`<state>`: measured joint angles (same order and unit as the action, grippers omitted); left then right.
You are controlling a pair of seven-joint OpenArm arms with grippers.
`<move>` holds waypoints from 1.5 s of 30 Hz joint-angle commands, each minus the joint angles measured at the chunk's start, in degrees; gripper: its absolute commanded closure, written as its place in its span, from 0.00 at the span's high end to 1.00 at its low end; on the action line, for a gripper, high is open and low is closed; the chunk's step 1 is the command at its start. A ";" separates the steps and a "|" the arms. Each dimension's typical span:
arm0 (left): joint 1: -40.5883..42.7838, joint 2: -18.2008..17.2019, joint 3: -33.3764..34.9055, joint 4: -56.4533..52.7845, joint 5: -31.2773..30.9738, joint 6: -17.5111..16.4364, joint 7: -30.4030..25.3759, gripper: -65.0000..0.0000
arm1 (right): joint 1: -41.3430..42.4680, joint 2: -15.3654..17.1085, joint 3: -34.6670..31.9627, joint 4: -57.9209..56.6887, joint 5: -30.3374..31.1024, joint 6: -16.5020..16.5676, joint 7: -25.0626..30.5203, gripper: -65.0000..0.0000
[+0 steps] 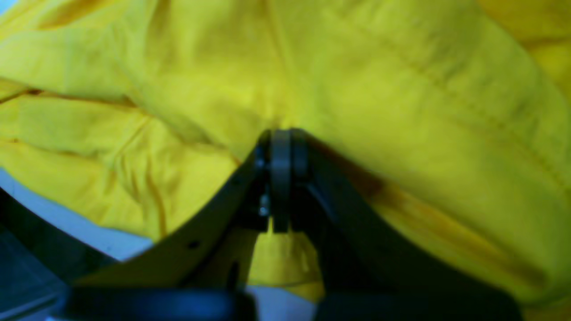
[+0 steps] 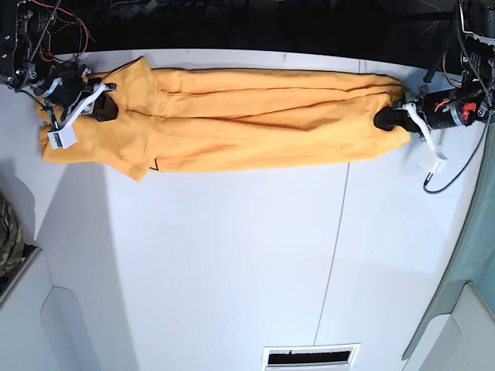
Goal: Layout the t-shirt on the table in an organized manner, then fold the t-shirt properly
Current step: 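Fold the shirt end with the left gripper toward the right gripper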
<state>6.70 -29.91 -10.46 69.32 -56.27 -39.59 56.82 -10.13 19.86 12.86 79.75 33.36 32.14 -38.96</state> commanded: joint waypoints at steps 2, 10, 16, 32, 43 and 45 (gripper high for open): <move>-0.79 -2.43 -0.39 4.79 -4.42 -0.41 1.22 0.00 | 0.24 0.74 0.13 0.50 0.26 0.26 0.17 0.00; -0.02 0.31 4.00 23.06 -9.55 -0.41 7.43 0.00 | 0.26 0.76 0.13 0.50 0.02 0.26 0.15 0.00; -2.29 9.84 16.24 26.49 2.58 -0.41 0.20 0.00 | 0.24 0.79 0.13 0.50 0.00 0.26 0.15 0.00; -8.00 27.76 26.67 10.75 22.73 0.85 -11.02 0.61 | 0.22 1.05 2.56 3.89 4.63 0.22 -1.07 0.42; -9.27 31.17 26.67 10.82 16.13 -0.41 -11.58 0.61 | 0.28 2.56 15.65 10.23 3.96 -0.13 -0.81 0.44; -9.27 31.41 26.67 10.82 14.97 -0.41 -11.56 0.61 | 0.26 3.54 16.15 8.37 2.95 -0.44 -0.02 0.57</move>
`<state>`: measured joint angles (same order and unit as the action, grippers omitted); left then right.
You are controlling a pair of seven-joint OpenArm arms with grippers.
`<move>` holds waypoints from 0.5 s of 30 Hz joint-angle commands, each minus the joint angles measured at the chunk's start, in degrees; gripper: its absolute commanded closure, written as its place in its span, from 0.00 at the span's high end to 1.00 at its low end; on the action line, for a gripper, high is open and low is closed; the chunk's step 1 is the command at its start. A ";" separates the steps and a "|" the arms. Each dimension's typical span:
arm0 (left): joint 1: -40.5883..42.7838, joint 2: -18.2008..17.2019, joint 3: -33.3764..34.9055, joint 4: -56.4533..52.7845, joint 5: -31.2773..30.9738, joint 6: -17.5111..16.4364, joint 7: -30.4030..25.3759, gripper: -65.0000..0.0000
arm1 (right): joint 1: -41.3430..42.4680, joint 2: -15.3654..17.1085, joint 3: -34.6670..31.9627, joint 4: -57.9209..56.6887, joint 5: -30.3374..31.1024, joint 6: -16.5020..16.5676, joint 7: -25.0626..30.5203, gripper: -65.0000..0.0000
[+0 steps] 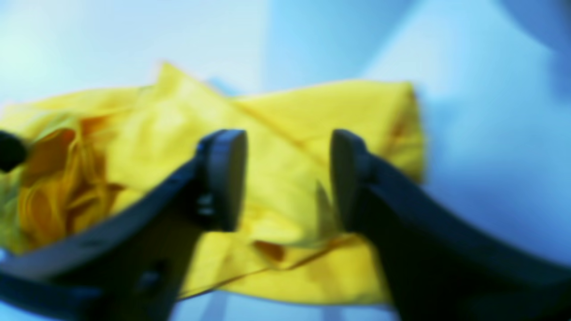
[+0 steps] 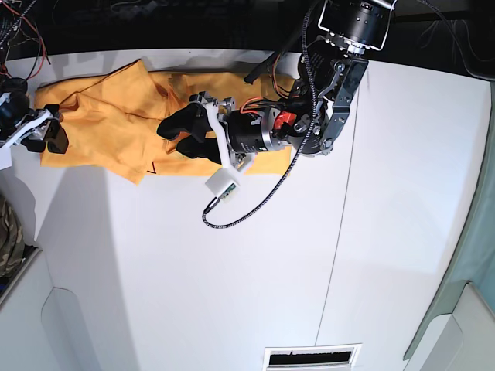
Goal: Layout the t-shirt on the table in an organized manner, then fold the t-shirt properly
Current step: 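Fold the shirt end with the left gripper toward the right gripper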
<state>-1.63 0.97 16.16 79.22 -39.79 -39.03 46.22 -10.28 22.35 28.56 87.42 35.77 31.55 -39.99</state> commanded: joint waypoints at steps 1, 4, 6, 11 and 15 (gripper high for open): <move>-0.94 0.81 0.04 0.92 -1.49 -0.97 -0.87 0.61 | 0.44 1.73 0.44 -0.63 0.02 0.17 1.49 0.63; -1.57 0.98 0.00 0.92 -1.51 -0.97 -0.76 0.61 | 1.51 3.61 0.42 -5.68 -0.02 0.20 2.51 0.69; -2.14 0.90 -0.04 0.92 -1.46 -0.97 -0.13 0.61 | 2.99 4.33 0.42 -9.22 0.22 0.28 2.56 0.69; -2.51 0.90 -3.30 1.31 -1.51 -0.97 2.67 0.61 | 6.19 4.28 -0.09 -17.44 1.36 1.31 2.64 0.69; -2.49 0.70 -8.59 2.69 -1.51 -0.97 4.09 0.61 | 6.91 4.11 -2.43 -19.85 3.23 1.88 1.90 0.69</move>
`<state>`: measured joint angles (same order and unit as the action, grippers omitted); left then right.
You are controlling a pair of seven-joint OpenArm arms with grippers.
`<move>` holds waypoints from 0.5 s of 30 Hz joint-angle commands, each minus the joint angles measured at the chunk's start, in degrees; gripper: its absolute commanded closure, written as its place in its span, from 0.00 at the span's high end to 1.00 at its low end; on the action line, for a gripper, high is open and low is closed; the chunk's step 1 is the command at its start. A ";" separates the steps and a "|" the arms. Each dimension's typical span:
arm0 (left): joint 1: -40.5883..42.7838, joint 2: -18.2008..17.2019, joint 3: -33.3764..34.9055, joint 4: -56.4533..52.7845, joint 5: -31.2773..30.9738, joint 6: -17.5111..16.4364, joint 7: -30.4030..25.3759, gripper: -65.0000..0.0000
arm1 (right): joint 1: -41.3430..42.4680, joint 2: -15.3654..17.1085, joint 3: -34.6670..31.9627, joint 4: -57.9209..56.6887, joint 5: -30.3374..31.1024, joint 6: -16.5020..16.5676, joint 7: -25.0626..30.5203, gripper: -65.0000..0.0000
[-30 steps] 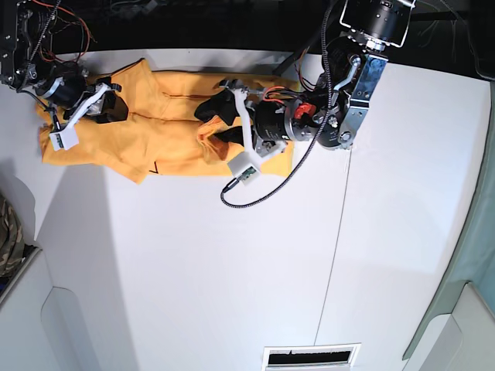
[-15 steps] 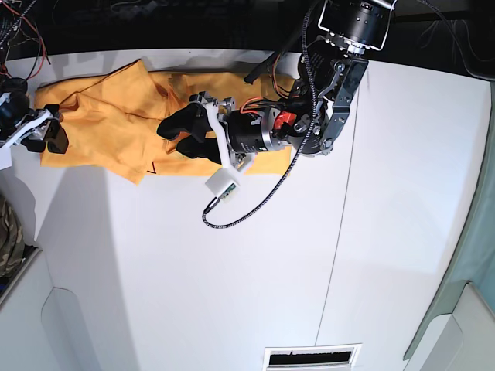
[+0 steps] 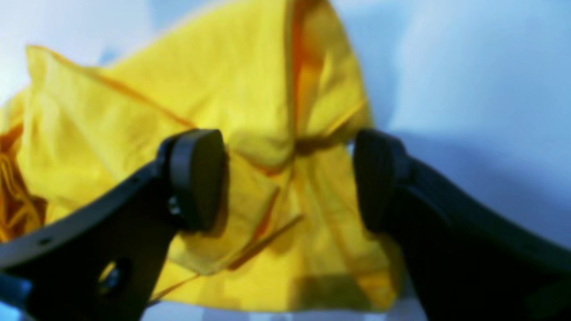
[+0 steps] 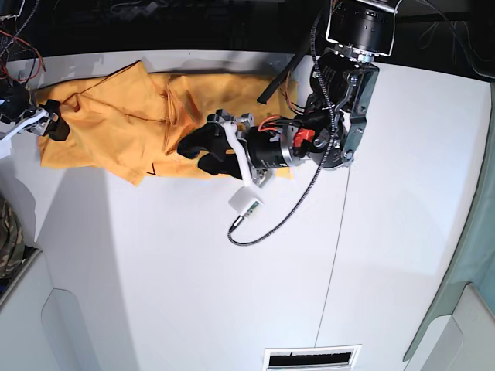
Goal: Layout the t-shirt on the table in an organized manner, then fold the t-shirt properly
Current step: 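Fold the shirt end with the left gripper toward the right gripper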
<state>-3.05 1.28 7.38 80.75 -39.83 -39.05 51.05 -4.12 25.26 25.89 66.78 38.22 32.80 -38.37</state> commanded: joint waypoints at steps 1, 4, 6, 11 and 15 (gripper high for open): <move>-1.07 0.13 -1.05 1.36 -1.46 -0.95 -0.52 0.61 | 0.74 1.20 -0.74 0.79 0.48 0.63 -0.39 0.69; -0.70 -1.90 -3.54 1.38 -1.49 -0.95 -0.50 0.61 | 0.74 1.22 -2.97 0.81 0.15 0.44 -1.05 0.66; 0.02 -3.82 -5.03 1.38 -1.49 -0.95 -0.50 0.61 | 0.76 1.25 -3.02 0.83 0.20 0.13 -1.09 0.51; 2.19 -8.35 -12.68 1.38 -1.60 -0.95 -0.70 0.61 | 0.79 1.40 -2.21 2.08 0.37 0.00 -0.85 0.00; 4.50 -12.24 -16.37 1.38 -3.67 -0.95 -0.66 0.61 | 0.76 1.40 -0.11 5.53 0.37 -0.02 -1.14 0.00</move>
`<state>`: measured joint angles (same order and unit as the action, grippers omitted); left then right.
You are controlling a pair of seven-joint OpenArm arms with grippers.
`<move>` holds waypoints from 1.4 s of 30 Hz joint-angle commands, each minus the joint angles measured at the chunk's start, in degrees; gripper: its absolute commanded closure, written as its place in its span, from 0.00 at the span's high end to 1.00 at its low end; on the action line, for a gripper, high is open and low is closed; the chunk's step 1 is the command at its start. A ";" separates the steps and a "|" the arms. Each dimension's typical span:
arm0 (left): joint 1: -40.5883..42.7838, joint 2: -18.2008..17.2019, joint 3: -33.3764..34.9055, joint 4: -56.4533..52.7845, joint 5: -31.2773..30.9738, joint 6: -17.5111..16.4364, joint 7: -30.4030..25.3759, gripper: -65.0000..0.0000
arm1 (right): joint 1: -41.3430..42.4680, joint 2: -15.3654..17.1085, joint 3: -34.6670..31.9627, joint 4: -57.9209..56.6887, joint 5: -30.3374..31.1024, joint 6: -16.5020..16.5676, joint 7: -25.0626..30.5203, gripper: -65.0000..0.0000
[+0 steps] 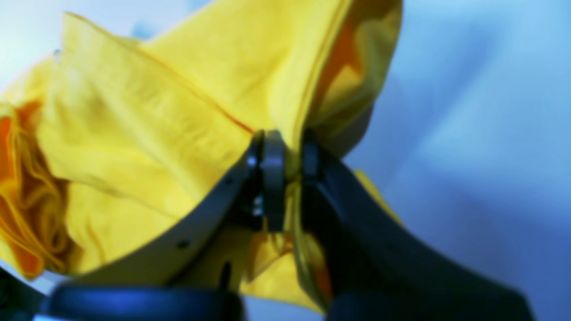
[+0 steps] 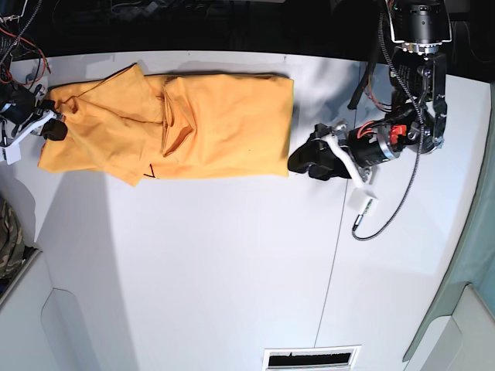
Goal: Layout the t-shirt on the table in an organized manner, then fold the t-shirt properly
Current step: 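Fold the shirt end with the left gripper toward the right gripper, then fold the shirt bundle over again with both grippers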
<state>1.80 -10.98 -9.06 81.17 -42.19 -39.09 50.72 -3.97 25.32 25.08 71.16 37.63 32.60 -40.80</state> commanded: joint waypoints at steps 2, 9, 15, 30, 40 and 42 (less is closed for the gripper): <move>1.81 -0.98 0.09 0.96 -1.27 -0.91 -0.33 0.61 | 0.61 1.31 2.25 3.76 1.64 0.17 0.59 0.00; 8.74 -0.92 2.16 0.90 -1.27 -0.91 -3.52 0.61 | 0.57 -1.11 3.45 19.80 12.92 0.68 -7.54 0.00; 9.75 1.88 6.45 -1.77 1.11 -0.91 -3.37 0.61 | 0.28 -9.27 0.11 29.75 14.88 0.76 -8.33 0.00; 8.98 2.67 5.25 -4.52 1.16 -0.91 -4.20 0.61 | -9.81 -20.44 -28.20 30.32 4.57 1.27 -6.10 0.02; 8.90 0.44 -3.10 -4.35 -4.39 -0.91 -2.78 0.61 | -5.90 -20.46 -30.16 33.00 5.49 1.29 -5.25 0.51; 9.05 -1.05 -4.04 -3.32 -5.73 -0.91 -2.21 0.58 | -3.26 -20.44 -29.92 33.59 3.23 1.25 -4.33 0.50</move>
<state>10.96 -11.27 -12.73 76.90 -47.55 -40.25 48.73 -7.94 4.93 -5.10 103.57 39.94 33.47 -46.52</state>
